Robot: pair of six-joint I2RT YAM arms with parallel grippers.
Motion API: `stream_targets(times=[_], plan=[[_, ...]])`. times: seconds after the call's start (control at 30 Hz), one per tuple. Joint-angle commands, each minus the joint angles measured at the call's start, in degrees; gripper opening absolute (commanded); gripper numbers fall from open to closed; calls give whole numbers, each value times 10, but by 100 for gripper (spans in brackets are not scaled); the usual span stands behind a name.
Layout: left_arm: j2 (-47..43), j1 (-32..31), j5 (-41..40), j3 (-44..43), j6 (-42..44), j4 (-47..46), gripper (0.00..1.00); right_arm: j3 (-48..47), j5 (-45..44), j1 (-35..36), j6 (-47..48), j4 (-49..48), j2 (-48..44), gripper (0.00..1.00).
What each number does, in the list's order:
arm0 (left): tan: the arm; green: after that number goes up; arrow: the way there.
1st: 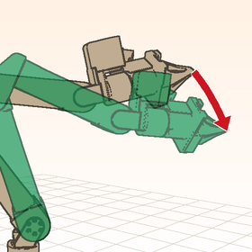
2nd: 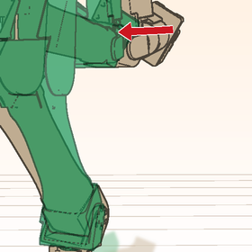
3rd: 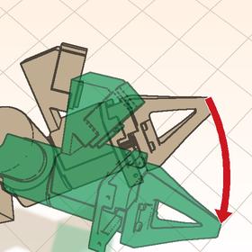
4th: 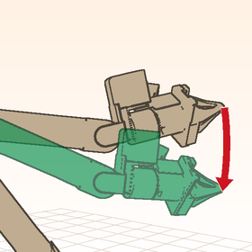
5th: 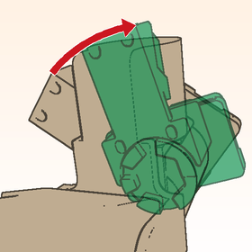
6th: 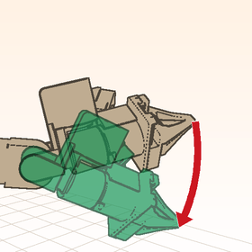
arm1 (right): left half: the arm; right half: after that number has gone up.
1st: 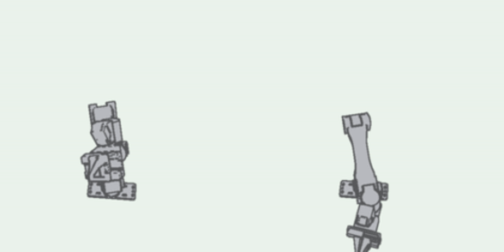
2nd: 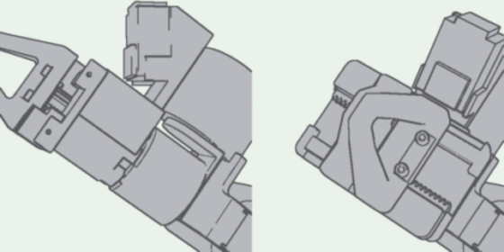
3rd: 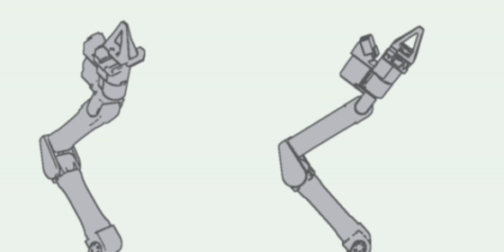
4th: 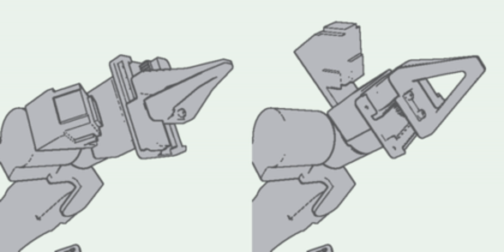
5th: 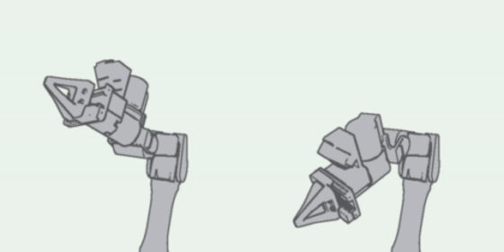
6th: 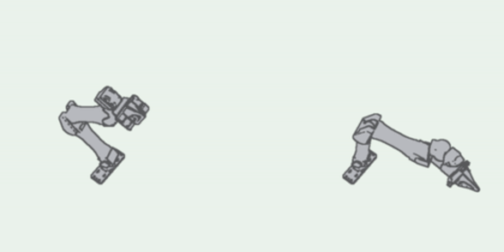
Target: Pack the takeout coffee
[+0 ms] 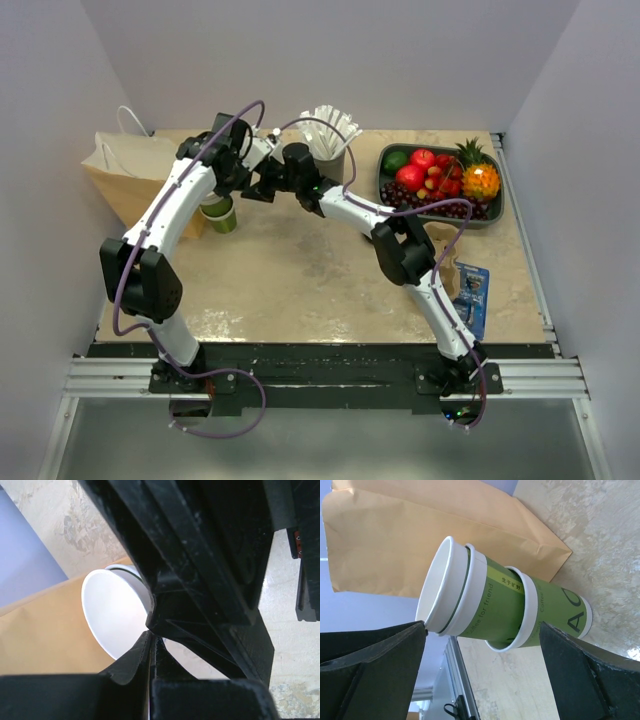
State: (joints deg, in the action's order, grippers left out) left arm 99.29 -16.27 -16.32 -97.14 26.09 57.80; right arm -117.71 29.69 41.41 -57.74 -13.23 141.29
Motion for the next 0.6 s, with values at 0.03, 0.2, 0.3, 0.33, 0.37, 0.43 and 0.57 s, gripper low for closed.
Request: stream_targets(times=[0.03,0.2,0.3,0.33,0.37,0.43,0.57], plan=[[-23,-4,8,-38,-12,0,0,-23,-40,9,20,44,8,99],[-22,-3,5,-38,-13,0,0,-8,-38,10,19,45,6,99],[-22,-4,3,-28,-13,-2,0,2,-23,10,10,16,2,99],[-23,-3,5,-27,-13,-2,0,1,-19,10,10,16,2,99],[-22,-4,7,-27,-16,-3,0,0,-21,11,14,17,2,99],[-21,-4,11,-31,-17,-2,0,-1,-28,10,16,26,3,99],[-20,-3,26,-47,-22,2,0,-9,-38,13,25,37,11,99]])
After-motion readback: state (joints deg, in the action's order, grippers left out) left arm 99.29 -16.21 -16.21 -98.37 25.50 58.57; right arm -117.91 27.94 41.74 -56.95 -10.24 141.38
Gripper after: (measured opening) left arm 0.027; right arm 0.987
